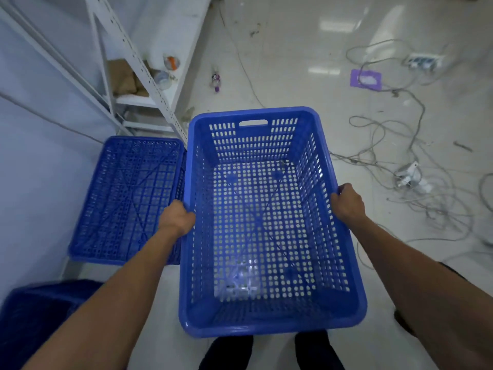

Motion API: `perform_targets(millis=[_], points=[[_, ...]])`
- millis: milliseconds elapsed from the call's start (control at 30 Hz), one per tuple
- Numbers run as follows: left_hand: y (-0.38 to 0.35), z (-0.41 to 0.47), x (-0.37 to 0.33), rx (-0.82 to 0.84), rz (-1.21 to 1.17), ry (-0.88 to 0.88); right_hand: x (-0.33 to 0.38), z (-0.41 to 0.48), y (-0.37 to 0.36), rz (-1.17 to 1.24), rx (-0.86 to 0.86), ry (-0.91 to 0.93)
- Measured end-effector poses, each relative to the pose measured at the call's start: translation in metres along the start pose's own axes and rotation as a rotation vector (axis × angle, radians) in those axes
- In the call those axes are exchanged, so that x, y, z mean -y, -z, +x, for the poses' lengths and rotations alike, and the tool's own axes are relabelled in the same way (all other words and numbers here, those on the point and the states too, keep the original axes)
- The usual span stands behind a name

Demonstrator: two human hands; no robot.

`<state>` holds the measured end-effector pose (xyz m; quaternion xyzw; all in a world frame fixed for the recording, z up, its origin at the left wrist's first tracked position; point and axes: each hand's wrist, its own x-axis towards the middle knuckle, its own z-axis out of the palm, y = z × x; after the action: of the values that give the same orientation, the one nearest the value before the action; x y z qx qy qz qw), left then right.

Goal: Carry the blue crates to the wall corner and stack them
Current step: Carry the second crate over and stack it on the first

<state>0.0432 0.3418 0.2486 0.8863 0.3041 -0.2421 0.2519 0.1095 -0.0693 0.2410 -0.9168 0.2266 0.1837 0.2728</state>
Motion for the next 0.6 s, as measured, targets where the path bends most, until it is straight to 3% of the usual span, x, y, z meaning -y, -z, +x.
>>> perform_targets(millis=[300,600], points=[[0.073,-0.171,0.004,-0.207,-0.094,0.120,0.045,-0.098,0.087,-0.027,-0.089,0.189],[0.107,-0.312,0.071,-0.388,-0.202,0.328,0.100,-0.179,0.095,-0.128,0.058,0.419]])
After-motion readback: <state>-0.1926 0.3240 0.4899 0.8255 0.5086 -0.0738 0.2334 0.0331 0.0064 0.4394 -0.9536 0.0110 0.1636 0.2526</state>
